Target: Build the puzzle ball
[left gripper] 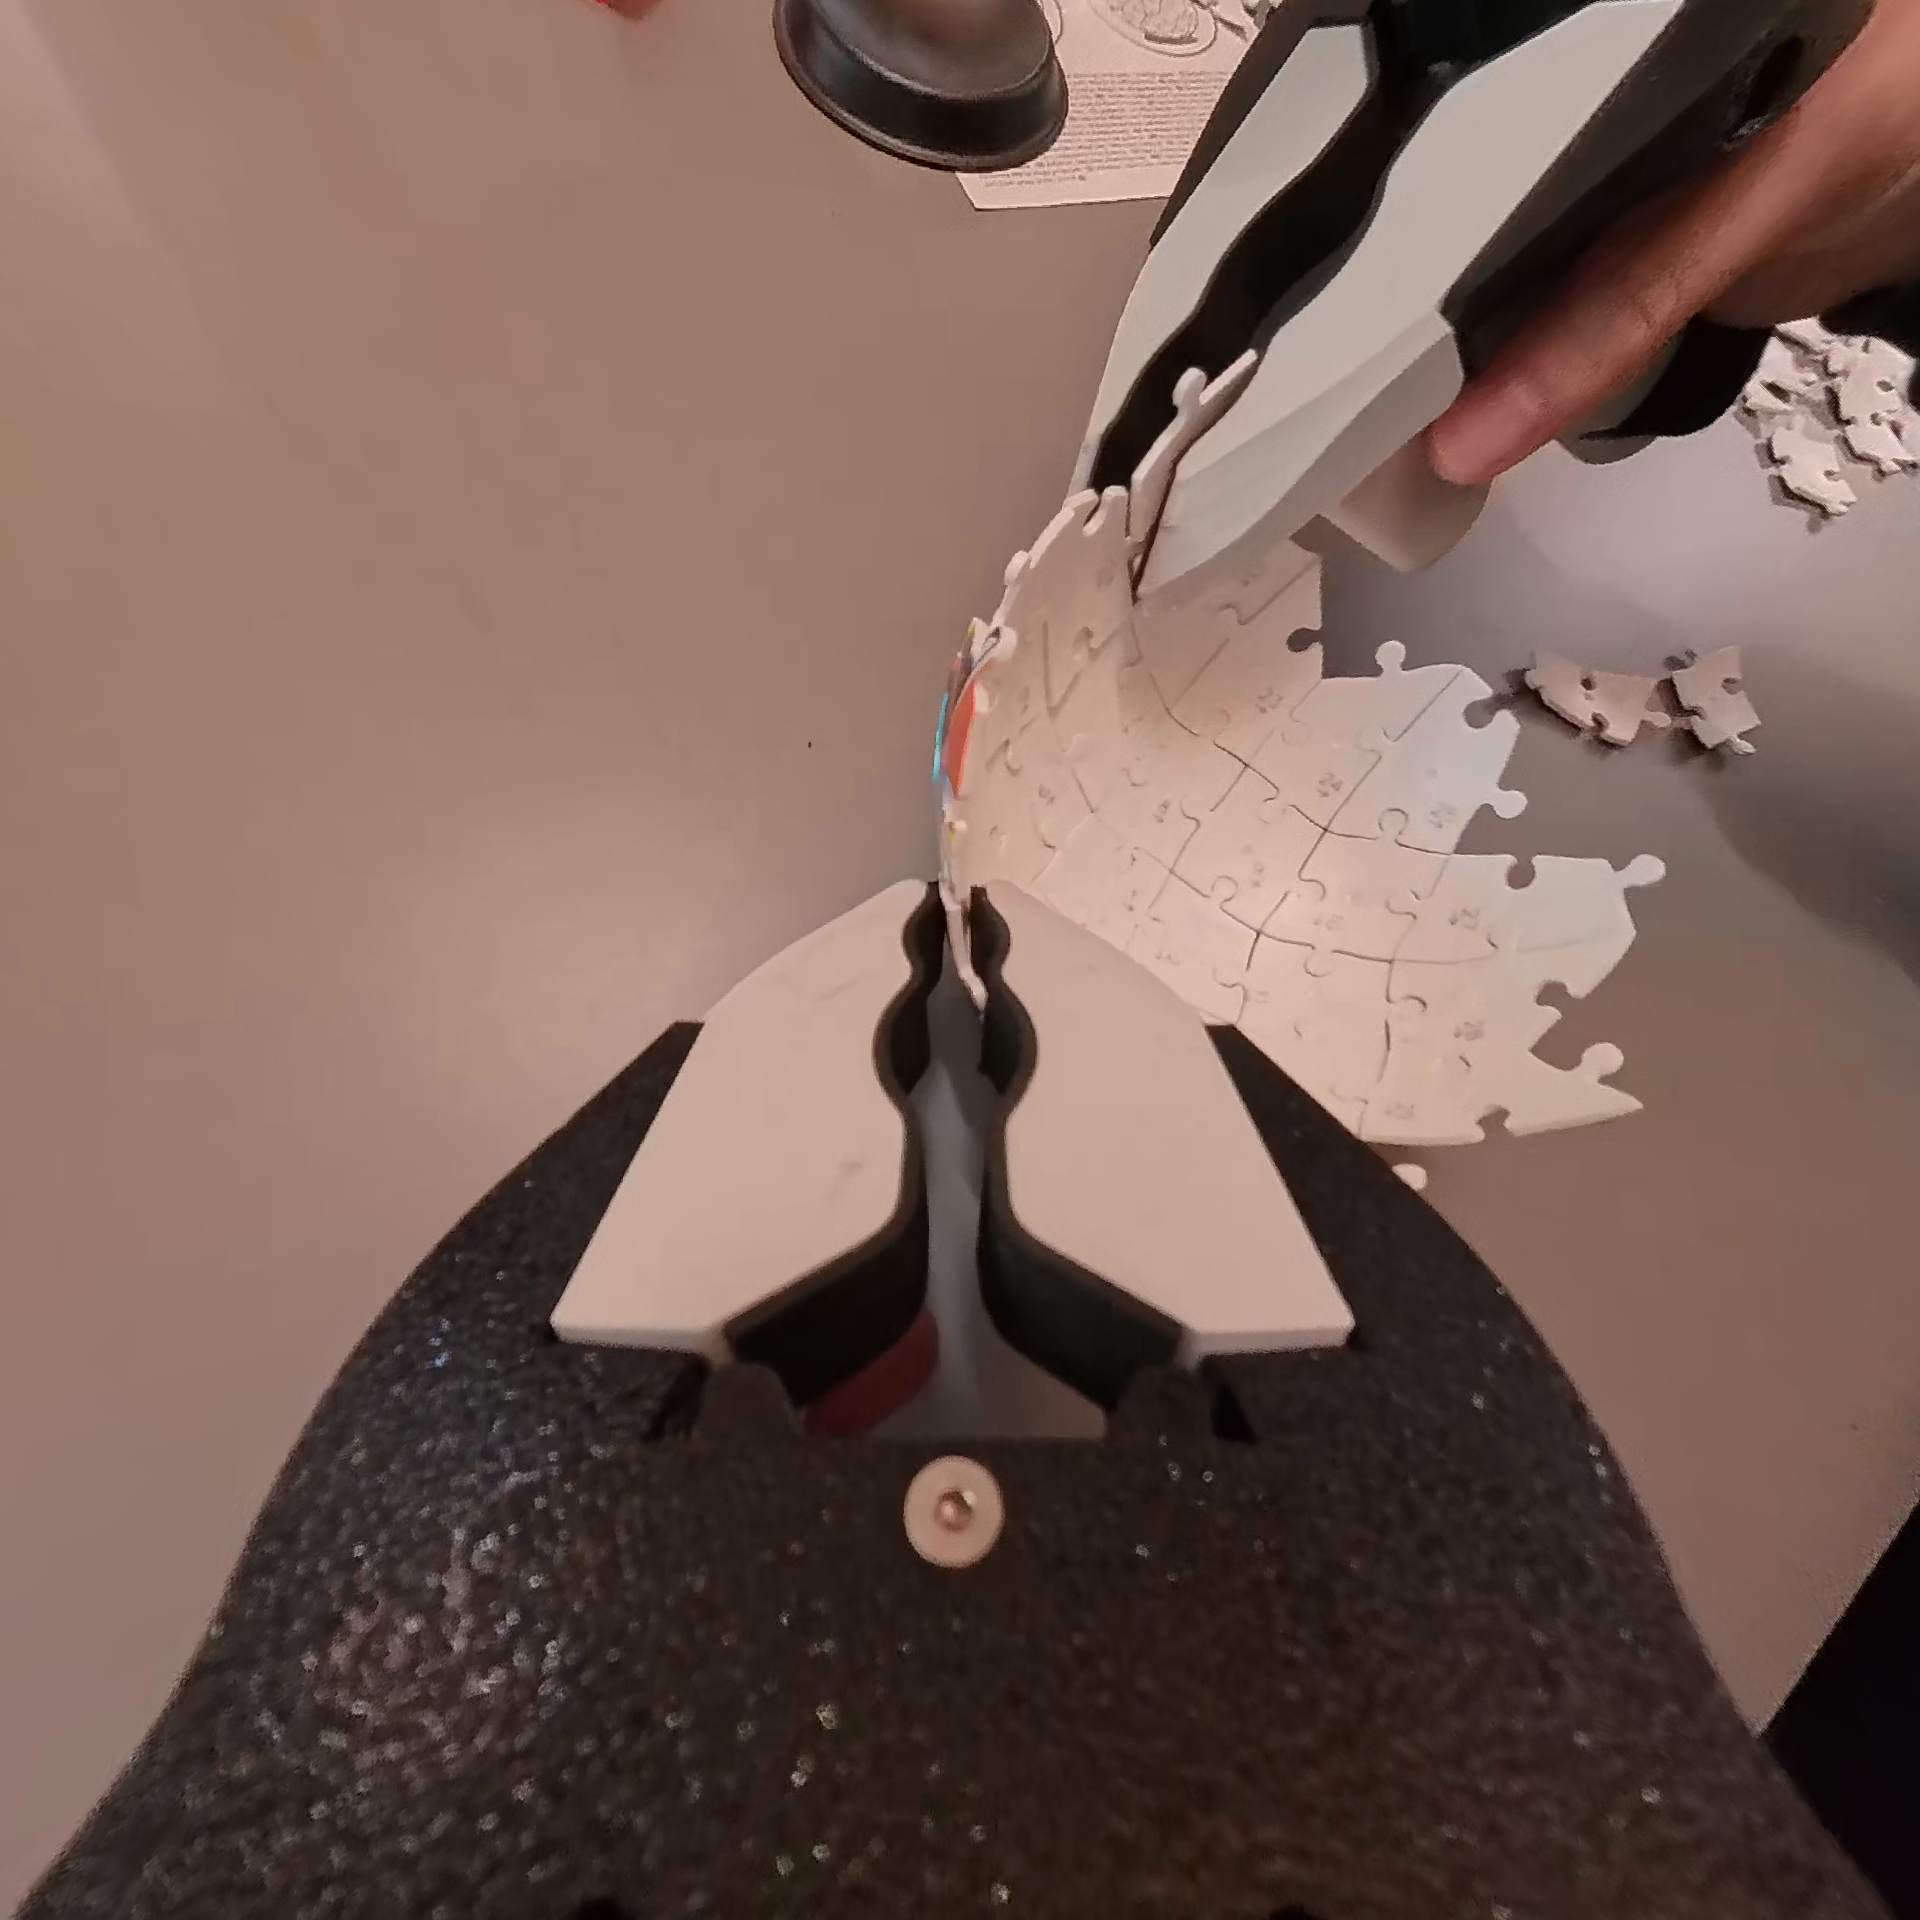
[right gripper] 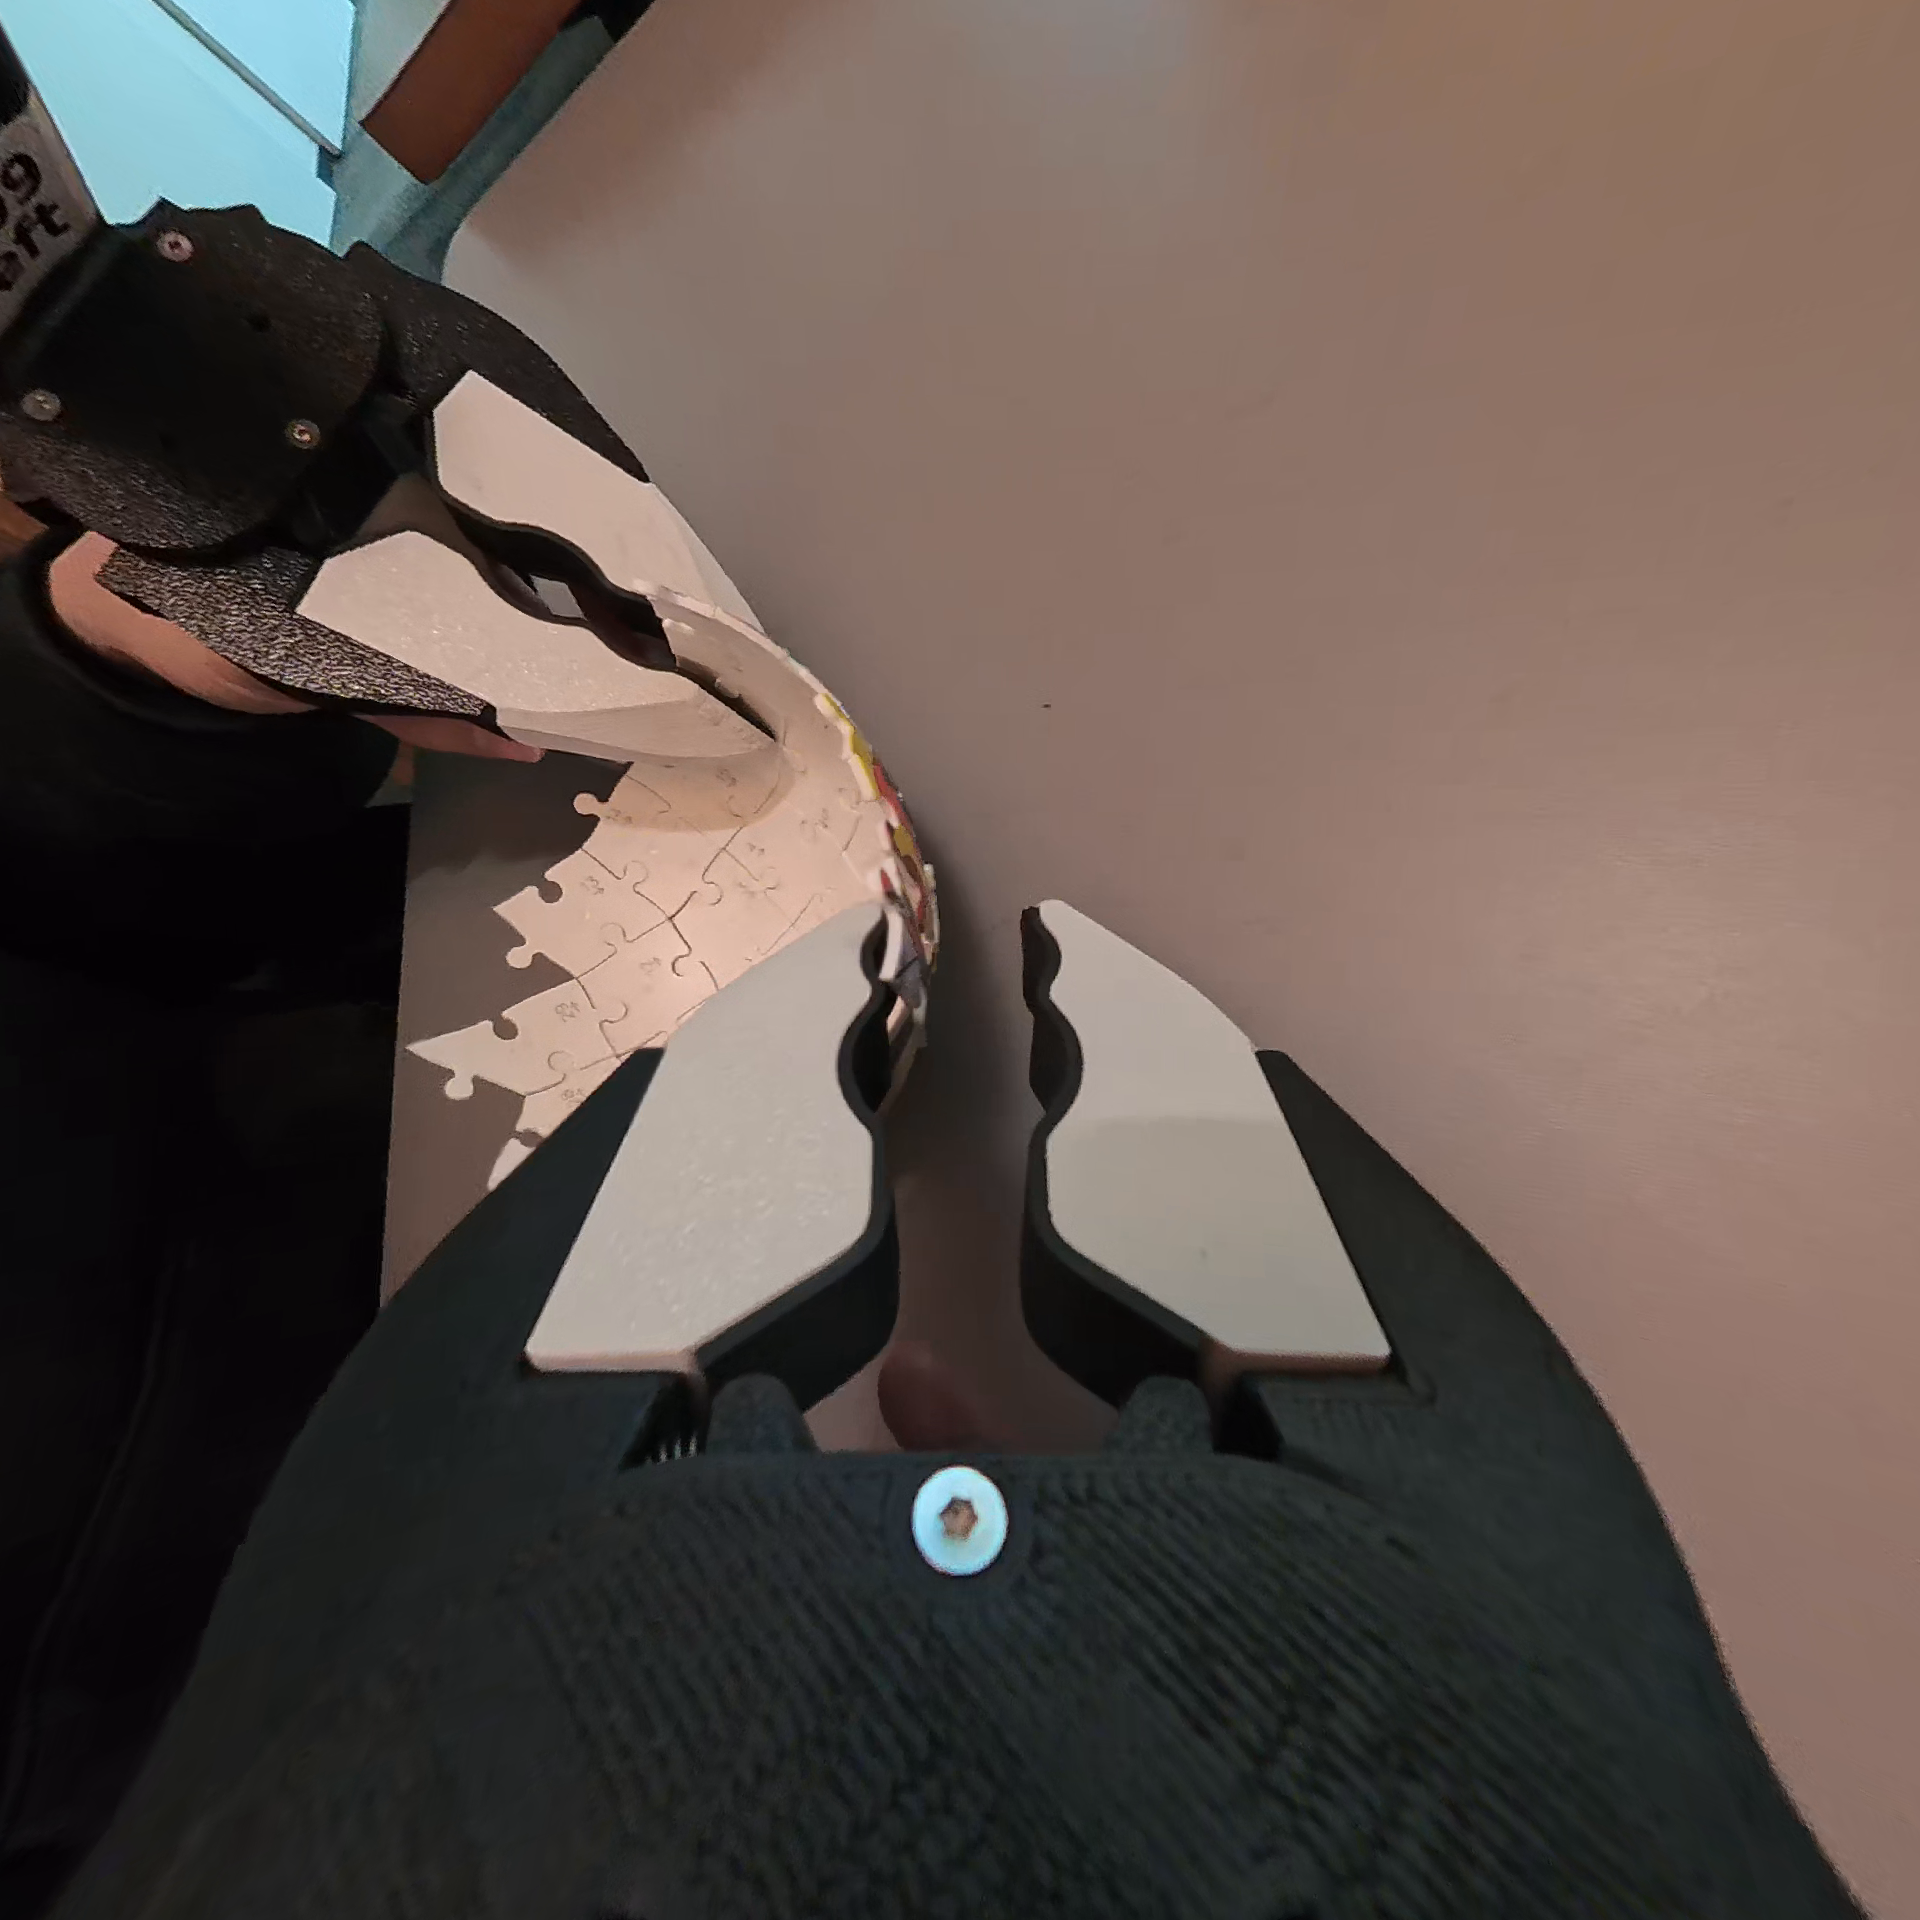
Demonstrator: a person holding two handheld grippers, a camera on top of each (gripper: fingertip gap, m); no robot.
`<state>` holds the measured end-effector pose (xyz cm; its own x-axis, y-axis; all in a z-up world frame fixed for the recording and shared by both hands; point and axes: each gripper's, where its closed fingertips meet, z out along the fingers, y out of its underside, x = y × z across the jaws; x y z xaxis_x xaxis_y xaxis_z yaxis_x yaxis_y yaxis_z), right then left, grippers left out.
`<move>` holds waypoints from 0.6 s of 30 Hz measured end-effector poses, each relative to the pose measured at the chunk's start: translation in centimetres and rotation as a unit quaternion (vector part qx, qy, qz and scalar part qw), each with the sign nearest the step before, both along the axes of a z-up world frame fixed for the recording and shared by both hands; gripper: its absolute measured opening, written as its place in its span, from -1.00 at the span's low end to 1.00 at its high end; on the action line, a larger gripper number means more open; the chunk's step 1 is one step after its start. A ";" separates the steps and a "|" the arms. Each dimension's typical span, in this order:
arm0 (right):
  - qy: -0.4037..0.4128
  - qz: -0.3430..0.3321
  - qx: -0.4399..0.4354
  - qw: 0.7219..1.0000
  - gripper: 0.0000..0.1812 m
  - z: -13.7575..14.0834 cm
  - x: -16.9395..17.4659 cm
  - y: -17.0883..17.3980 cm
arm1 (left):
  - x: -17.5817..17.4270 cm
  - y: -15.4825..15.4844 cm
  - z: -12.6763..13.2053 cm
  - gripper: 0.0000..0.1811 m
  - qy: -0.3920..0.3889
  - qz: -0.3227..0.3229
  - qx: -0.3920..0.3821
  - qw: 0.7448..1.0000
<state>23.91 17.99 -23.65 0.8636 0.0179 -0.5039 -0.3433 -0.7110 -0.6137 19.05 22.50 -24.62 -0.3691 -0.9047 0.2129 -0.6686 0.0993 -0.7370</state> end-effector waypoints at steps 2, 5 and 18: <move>0.004 0.003 -0.001 1.000 -0.80 0.2 -0.2 0.0 | 0.0 0.0 0.0 -0.96 -0.001 0.000 0.002 1.000; -0.006 -0.001 -0.005 1.000 -0.72 0.2 0.1 -0.2 | 0.0 -0.1 0.1 -0.96 -0.002 0.000 0.000 1.000; -0.015 0.008 0.007 1.000 -0.80 1.9 0.2 -1.5 | 0.1 -0.3 0.1 -0.97 -0.002 0.000 -0.004 1.000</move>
<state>24.15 16.51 -21.76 0.8780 0.0388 -0.4771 -0.3133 -0.7071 -0.6339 19.12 22.24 -24.52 -0.3697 -0.9029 0.2194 -0.6663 0.0931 -0.7399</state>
